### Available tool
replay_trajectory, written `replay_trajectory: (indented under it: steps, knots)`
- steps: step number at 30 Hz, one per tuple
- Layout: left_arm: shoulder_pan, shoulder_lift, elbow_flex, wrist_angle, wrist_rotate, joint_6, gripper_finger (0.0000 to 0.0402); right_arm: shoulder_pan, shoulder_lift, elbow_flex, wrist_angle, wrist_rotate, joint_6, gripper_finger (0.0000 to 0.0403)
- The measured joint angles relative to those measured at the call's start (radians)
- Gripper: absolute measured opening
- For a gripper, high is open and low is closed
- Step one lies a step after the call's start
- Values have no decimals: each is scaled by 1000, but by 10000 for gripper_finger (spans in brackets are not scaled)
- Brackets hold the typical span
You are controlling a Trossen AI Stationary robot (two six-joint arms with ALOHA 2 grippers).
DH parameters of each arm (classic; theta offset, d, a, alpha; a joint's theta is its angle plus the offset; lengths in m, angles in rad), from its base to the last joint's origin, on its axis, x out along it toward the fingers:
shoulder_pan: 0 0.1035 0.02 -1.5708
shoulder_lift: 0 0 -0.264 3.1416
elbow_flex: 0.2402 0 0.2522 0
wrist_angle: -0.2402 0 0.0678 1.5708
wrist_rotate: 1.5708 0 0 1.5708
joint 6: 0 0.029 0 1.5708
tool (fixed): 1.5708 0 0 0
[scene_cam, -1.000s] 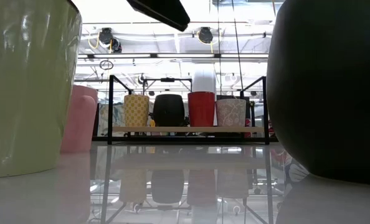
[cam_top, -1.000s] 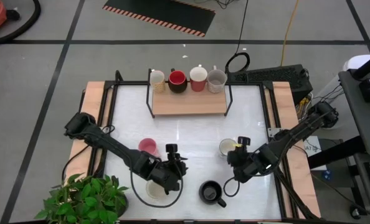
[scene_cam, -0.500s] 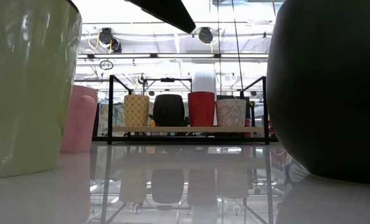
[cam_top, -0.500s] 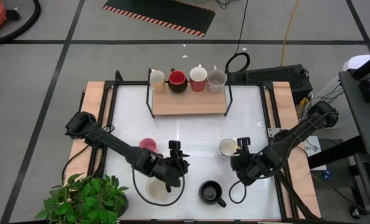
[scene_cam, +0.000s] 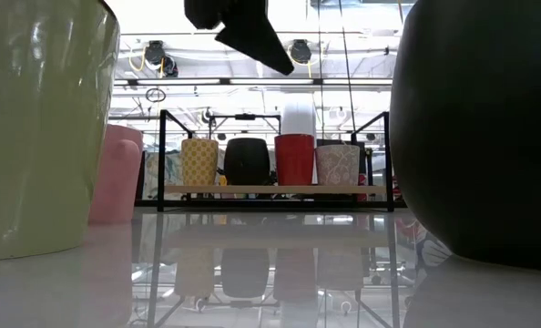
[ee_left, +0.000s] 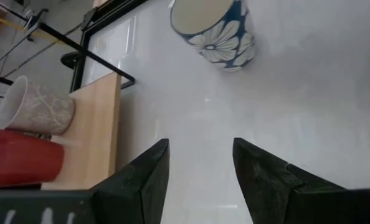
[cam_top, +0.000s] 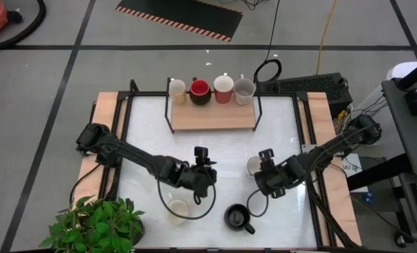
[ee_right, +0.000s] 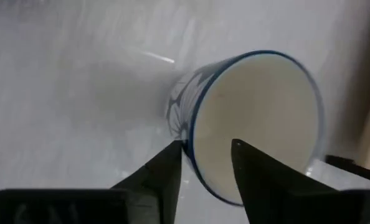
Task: Place coffee mugs
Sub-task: Put the blue mug on the shelf
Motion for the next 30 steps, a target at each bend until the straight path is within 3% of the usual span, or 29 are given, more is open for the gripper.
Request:
replay_trajectory:
  steps: [5, 10, 18, 24, 30]
  knots:
    - [49, 0, 0, 0, 0, 10, 182, -58, 0, -32, 61, -85, -83, 83]
    - [96, 0, 0, 0, 0, 28, 182, -95, 0, -39, 58, -86, -183, 13]
    - [129, -46, 0, -90, -3, 39, 182, -171, 0, 22, 159, 19, -334, 6]
    - [115, -222, -1, -281, -33, -170, 182, -283, 0, 31, 381, 26, -529, 6]
    - [33, -374, -88, -254, -111, -268, 182, -371, 9, 31, 658, -3, -723, 6]
